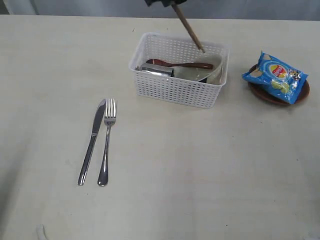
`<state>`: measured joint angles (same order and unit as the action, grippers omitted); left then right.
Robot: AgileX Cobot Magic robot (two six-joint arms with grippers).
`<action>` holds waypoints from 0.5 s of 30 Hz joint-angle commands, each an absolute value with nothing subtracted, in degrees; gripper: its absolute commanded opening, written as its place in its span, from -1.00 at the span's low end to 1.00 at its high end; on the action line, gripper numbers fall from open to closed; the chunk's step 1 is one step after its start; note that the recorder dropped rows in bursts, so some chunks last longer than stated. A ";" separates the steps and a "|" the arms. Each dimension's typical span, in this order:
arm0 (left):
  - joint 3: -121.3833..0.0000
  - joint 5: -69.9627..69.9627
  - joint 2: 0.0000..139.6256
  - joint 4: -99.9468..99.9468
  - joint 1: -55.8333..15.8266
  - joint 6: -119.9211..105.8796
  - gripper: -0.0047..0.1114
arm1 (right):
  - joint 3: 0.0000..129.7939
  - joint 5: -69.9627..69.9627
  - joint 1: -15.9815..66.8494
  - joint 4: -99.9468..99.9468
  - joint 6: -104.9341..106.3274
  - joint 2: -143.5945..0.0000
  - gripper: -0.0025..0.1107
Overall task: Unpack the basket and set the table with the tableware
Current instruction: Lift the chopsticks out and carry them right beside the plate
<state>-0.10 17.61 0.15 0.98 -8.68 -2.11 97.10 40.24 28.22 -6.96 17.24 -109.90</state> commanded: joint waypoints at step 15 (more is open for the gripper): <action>0.00 17.15 0.00 0.77 -8.60 -1.92 -0.92 | 81.26 61.83 16.84 1.61 -0.80 -94.53 -0.96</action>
